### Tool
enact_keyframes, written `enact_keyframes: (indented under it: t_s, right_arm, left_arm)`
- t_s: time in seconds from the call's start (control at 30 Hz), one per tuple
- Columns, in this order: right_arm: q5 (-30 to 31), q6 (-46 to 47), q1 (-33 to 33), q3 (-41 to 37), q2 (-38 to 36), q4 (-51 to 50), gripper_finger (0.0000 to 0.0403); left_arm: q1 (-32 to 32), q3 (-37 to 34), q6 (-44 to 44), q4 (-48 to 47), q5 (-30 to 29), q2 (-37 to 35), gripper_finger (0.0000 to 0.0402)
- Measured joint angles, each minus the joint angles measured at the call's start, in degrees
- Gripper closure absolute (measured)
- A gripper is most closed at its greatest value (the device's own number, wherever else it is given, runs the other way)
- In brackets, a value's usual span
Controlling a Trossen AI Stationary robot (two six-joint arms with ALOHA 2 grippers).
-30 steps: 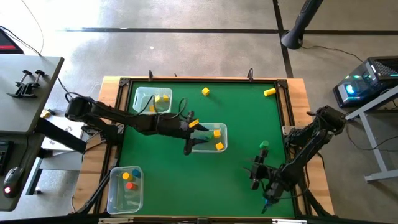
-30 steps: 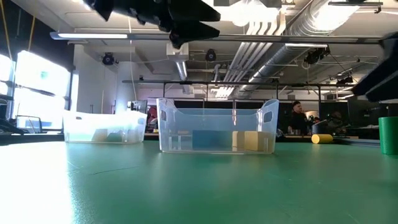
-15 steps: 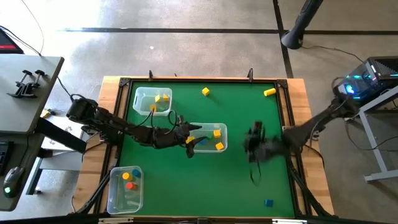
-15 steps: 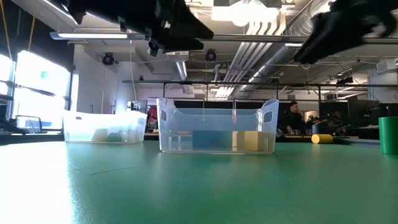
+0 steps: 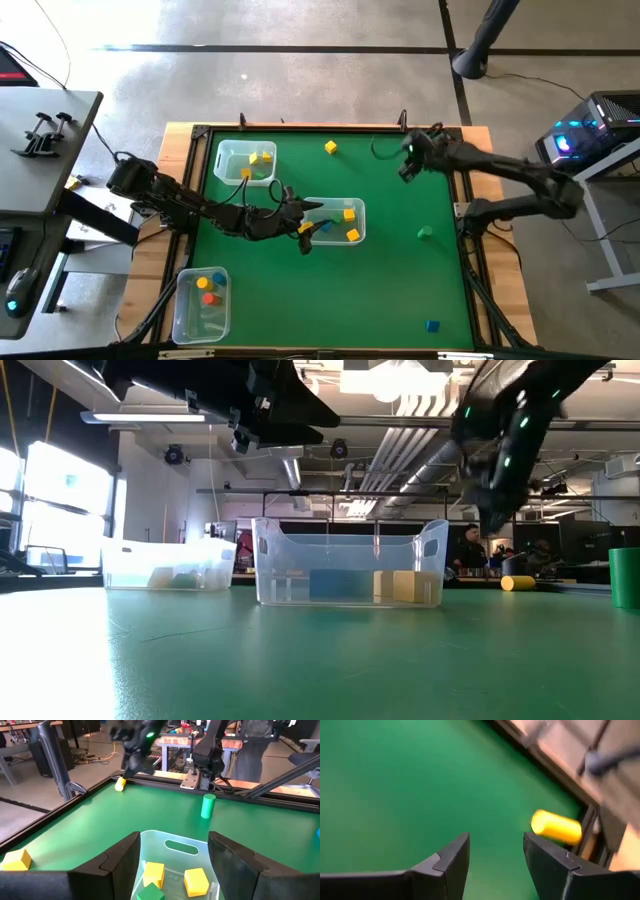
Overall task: Sort blocks by size
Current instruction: Put the yellow cylindrical block into the bottom left transparent bin
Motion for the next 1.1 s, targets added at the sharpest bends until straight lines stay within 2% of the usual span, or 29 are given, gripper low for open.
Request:
enact_keyframes:
  t_s: [0.1,0.2,0.4,0.5,0.63,0.77,0.87,1.0,1.1]
  right_arm:
    - [-4.6,-0.2,-8.5,2.4,6.5,-0.8,0.0222]
    - [-8.6,-3.5,-13.5,5.9,13.2,-0.9,0.0220]
    - [-8.3,-7.1,-17.9,15.7,25.1,-8.6,0.0188]
    - [-4.7,-10.0,-18.6,20.3,29.9,-13.5,0.0162]
    - [0.6,-20.5,-18.4,23.3,34.6,-18.7,0.0152]
    - [2.9,-33.2,-17.3,22.8,37.3,-19.6,0.0151]
    - [9.2,-39.8,-15.9,21.6,39.2,-19.4,0.0151]
    - [17.3,-44.6,-14.6,20.7,41.0,-18.3,0.0151]
    - [17.6,-46.1,-14.3,20.4,42.1,-17.9,0.0151]
  left_arm:
    - [0.0,0.0,0.0,0.0,0.0,0.0,0.0186]
    - [0.0,0.0,0.0,0.0,0.0,0.0,0.0186]
    - [-0.5,0.0,0.0,-0.3,0.0,0.0,0.0186]
    - [-1.1,0.0,0.0,-0.4,0.0,0.0,0.0186]
    - [-2.2,0.0,0.5,-0.6,0.0,0.0,0.0186]
    - [-3.2,0.0,1.9,-0.6,0.1,0.0,0.0186]
    - [-3.7,0.0,2.5,-0.6,0.1,0.0,0.0186]
    - [-3.8,0.0,2.8,-0.6,0.1,0.0,0.0186]
    - [-3.8,0.0,3.5,-0.6,0.1,0.0,0.0186]
